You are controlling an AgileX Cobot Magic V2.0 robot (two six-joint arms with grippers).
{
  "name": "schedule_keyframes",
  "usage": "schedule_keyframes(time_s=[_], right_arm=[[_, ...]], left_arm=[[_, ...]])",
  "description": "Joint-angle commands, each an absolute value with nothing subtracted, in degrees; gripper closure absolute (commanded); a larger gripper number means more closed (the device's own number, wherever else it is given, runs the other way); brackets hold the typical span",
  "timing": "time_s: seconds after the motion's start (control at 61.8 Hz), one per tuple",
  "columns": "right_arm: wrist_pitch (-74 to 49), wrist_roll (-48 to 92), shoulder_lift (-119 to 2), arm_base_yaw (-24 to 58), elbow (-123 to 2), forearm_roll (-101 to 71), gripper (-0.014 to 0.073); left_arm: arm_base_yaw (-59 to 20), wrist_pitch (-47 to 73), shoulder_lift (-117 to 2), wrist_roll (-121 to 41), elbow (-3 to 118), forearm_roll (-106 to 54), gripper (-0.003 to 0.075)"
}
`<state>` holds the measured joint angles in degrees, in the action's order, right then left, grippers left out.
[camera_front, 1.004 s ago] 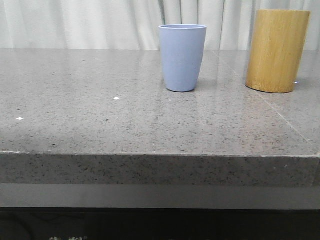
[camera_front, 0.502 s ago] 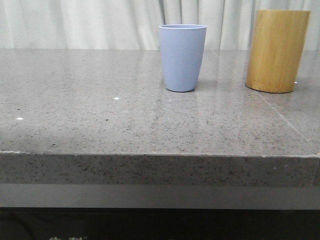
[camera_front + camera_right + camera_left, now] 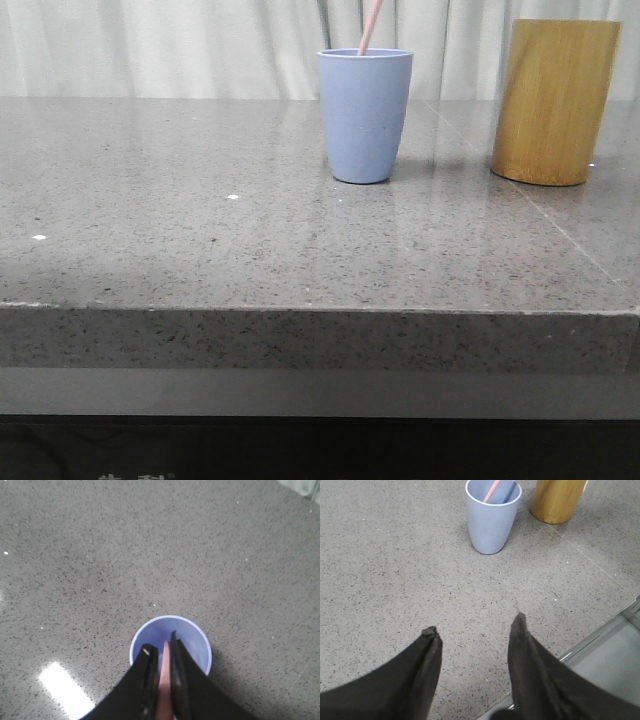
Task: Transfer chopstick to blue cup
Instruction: 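Carry the pink chopstick with the right gripper over the blue cup and lower it in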
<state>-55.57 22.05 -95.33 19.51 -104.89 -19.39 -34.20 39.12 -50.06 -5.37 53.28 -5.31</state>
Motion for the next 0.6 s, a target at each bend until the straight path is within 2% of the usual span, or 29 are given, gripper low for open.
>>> schedule_keyframes(time_s=[0.0, 0.194, 0.259, 0.405, 0.47, 0.583], right_arm=[[-52.12, 22.73, -94.11, 19.60, -106.47, -20.02, 0.0638], [-52.46, 22.73, -95.17, 19.60, -106.47, -20.02, 0.0614], [-52.52, 22.73, -95.22, 19.60, -106.47, -19.97, 0.0551], [-52.58, 22.68, -95.22, 19.60, -106.47, -19.97, 0.0319], [-52.52, 22.68, -95.22, 19.60, -106.47, -19.97, 0.0247], [-52.94, 22.68, -94.95, 19.54, -106.81, -19.97, 0.0211]], left_arm=[[-34.31, 35.51, -49.39, -5.02, 54.93, -5.96, 0.0407], [-34.31, 35.51, -49.39, -5.02, 54.93, -5.96, 0.0407], [-34.31, 35.51, -49.39, -5.02, 54.93, -5.96, 0.0407], [-34.31, 35.51, -49.39, -5.02, 54.93, -5.96, 0.0407], [-34.31, 35.51, -49.39, -5.02, 54.93, -5.96, 0.0407], [-34.31, 35.51, -49.39, -5.02, 54.93, -5.96, 0.0407]])
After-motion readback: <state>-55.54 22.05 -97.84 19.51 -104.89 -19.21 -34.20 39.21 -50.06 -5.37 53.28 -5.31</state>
